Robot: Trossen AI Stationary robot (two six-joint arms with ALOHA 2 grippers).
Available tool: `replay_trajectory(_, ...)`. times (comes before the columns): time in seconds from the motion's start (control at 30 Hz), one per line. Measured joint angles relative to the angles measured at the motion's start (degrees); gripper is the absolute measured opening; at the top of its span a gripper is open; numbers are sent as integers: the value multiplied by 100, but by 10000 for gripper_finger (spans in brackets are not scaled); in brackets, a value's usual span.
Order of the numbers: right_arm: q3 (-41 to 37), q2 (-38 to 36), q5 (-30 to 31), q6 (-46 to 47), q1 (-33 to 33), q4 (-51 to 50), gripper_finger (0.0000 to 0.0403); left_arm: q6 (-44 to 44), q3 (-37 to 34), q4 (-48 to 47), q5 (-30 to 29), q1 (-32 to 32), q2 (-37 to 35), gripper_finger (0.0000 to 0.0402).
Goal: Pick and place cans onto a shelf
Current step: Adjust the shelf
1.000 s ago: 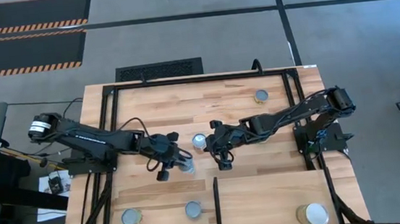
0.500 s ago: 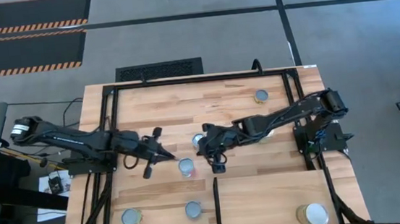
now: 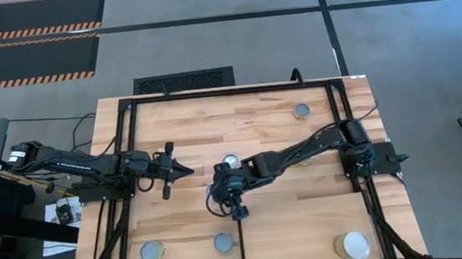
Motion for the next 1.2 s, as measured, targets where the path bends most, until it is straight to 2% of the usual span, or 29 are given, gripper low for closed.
replay_trajectory(0.2,606,189,44,-28,-13,-564,180,16,3,-16,44,-2,2,1)
replay_trajectory(0.37,861,26,13,4,13,-912,184,62,3,-15,44,-2,2,2)
replay_trajectory(0.43,920,-113,-6,135,9,-933,170,66,6,-15,45,-2,2,2)
replay_trajectory(0.5,944,-168,-273,294,-10,-896,140,85,6,-14,43,-2,2,2)
replay_trajectory(0.6,927,-123,-933,329,-21,-1087,72,127,6,-22,15,-2,5,2)
replay_trajectory(0.67,926,-65,-1159,299,18,-1167,24,127,8,-55,11,-2,5,2)
replay_trajectory(0.7,926,-52,-1176,291,46,-1259,14,129,8,-58,13,-2,5,2)
replay_trajectory(0.87,926,-48,-1325,400,108,-1752,26,127,10,-110,3,-2,5,2)
replay_trajectory(1.07,926,-46,-1329,452,112,-2079,7,125,10,-150,-108,-2,5,2)
replay_trajectory(1.2,974,-89,-1326,448,97,-2099,12,125,10,-150,-131,-2,5,2)
